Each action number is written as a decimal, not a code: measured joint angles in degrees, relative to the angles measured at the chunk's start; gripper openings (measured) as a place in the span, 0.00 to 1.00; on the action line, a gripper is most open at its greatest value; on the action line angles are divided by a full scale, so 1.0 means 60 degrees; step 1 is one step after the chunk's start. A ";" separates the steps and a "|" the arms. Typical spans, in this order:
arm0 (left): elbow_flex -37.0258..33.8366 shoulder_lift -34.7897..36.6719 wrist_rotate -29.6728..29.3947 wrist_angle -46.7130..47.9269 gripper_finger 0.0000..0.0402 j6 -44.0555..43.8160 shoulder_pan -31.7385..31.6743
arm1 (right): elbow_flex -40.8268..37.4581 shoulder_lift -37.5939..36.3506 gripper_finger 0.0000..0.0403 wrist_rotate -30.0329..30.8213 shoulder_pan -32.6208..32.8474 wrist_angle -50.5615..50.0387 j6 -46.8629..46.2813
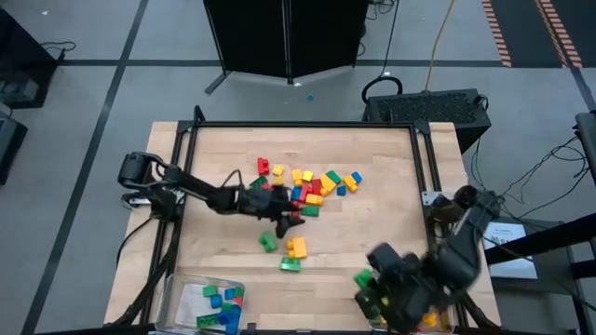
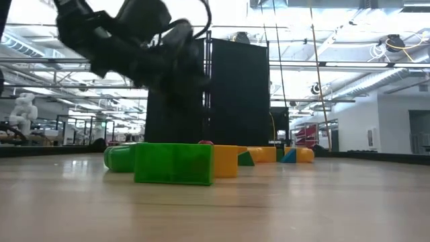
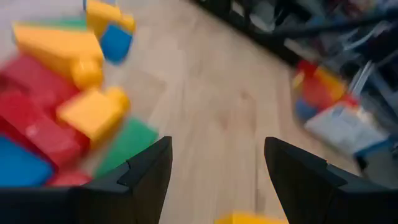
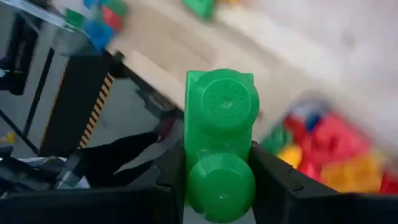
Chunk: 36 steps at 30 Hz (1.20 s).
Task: Sort blocks by size
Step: Put the green game piece into the right transparent bin, then put the yellow game piece into the right transparent bin
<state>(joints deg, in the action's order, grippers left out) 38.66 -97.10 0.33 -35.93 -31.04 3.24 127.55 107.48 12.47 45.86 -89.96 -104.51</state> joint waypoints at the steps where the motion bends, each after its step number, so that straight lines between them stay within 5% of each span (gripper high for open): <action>1: 0.0042 0.0174 0.0240 0.0066 0.64 -0.0024 -0.0188 | -0.0142 0.0000 0.27 -0.0222 0.0233 0.0002 -0.0632; 7: 0.0467 0.1759 0.2001 0.0072 0.64 -0.0824 -0.1273 | -0.1548 0.0007 0.27 -0.3007 0.1497 0.0048 -0.4000; 11: 0.0487 0.3376 0.2695 0.0631 0.64 -0.1026 -0.1891 | -0.2282 0.0007 0.27 -0.4362 0.1948 0.0340 -0.4441; 18: 0.0466 0.6456 0.2771 0.2894 0.64 -0.0942 -0.2608 | -0.3695 -0.0007 0.30 -0.4025 0.1619 0.0713 -0.3540; 25: 0.0469 0.8722 0.2705 0.5001 0.64 -0.0931 -0.3048 | -0.4730 0.0000 0.74 -0.4109 0.1154 0.1445 -0.2126; 30: 0.0469 0.9833 0.2633 0.5987 0.64 -0.0933 -0.3063 | -0.4533 -0.0011 0.85 -0.3958 0.0522 0.1131 -0.1308; 36: 0.0469 1.0662 0.2564 0.6602 0.64 -0.1003 -0.3063 | -0.3310 -0.0146 0.81 -0.0710 -0.0990 0.1488 0.0895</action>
<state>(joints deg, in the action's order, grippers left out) 41.47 -33.13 15.71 3.69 -37.05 -15.14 107.69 106.61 8.21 39.92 -81.03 -99.14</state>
